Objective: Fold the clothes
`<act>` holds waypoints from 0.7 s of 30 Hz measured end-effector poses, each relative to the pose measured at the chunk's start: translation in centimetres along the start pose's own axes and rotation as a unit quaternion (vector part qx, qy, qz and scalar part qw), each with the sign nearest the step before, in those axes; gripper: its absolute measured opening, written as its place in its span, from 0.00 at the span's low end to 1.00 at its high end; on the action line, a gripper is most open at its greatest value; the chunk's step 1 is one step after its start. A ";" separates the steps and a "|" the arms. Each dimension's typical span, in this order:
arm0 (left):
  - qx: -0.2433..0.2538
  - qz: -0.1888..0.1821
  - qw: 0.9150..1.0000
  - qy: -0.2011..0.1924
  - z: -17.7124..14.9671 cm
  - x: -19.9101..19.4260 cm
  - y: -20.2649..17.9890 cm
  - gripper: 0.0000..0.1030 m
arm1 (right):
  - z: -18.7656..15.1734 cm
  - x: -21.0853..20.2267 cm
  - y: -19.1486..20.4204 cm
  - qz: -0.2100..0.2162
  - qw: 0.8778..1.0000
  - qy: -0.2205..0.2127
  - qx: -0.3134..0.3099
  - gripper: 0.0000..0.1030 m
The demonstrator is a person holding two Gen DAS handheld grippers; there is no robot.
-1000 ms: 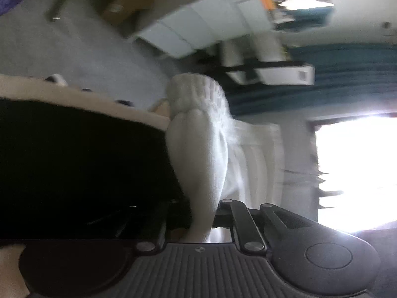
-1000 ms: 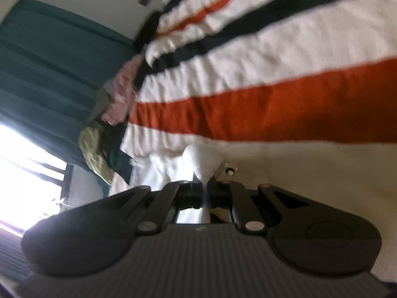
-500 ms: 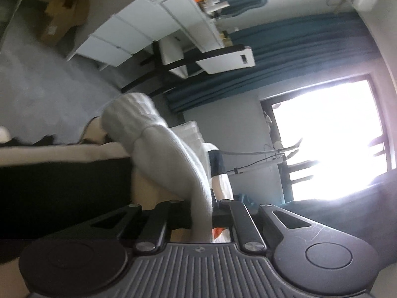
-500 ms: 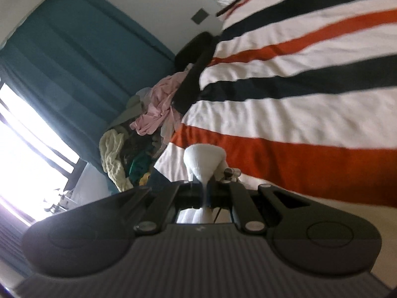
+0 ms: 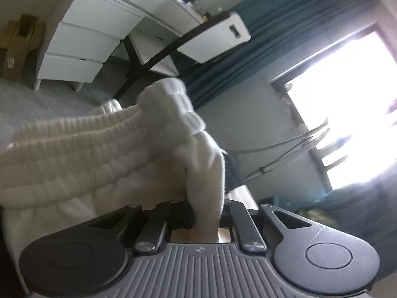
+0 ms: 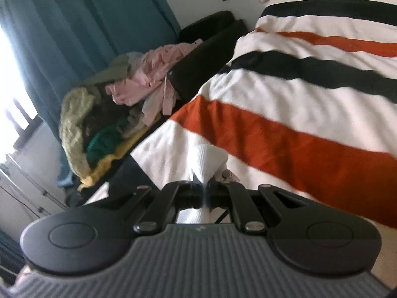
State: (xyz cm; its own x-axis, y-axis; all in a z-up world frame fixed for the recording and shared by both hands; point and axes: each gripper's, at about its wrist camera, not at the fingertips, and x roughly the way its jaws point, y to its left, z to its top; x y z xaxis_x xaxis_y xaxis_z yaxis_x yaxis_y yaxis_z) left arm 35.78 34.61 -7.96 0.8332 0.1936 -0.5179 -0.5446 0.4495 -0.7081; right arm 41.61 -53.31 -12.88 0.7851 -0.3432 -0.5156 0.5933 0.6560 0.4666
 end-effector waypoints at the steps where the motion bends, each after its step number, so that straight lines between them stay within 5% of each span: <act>1: 0.007 0.010 1.000 0.002 -0.3 1.7 -0.7 0.09 | -0.4 1.1 0.3 -0.005 1.000 0.001 -0.007 0.06; 7: 0.032 0.040 0.998 0.020 -1.3 5.8 -2.1 0.15 | -2.5 3.8 -0.6 -0.014 1.000 0.016 0.003 0.10; 9: 0.032 0.031 0.999 0.029 -1.3 5.6 -1.7 0.21 | -2.3 3.2 -1.0 -0.016 1.000 0.017 0.004 0.19; 13: 0.024 -0.007 0.999 0.049 -1.0 3.6 -0.2 0.37 | -2.1 0.4 -2.7 0.010 0.998 0.051 0.038 0.55; 17: 0.023 -0.033 0.998 0.057 -1.9 0.1 1.2 0.63 | -2.9 -4.5 -5.2 0.056 0.993 0.072 0.074 0.55; 21: 0.044 -0.033 0.996 0.070 -3.9 -5.1 3.5 0.66 | -4.8 -9.8 -7.9 0.074 0.987 0.109 0.092 0.56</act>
State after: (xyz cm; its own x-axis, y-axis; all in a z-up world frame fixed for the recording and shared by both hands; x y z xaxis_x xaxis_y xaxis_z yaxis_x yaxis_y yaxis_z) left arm 29.28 31.83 -9.68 0.8420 0.0413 -0.5379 -0.4740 0.5327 -0.7011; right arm 28.43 -51.90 -14.92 0.8200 -0.0868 -0.5657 0.5134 0.5485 0.6600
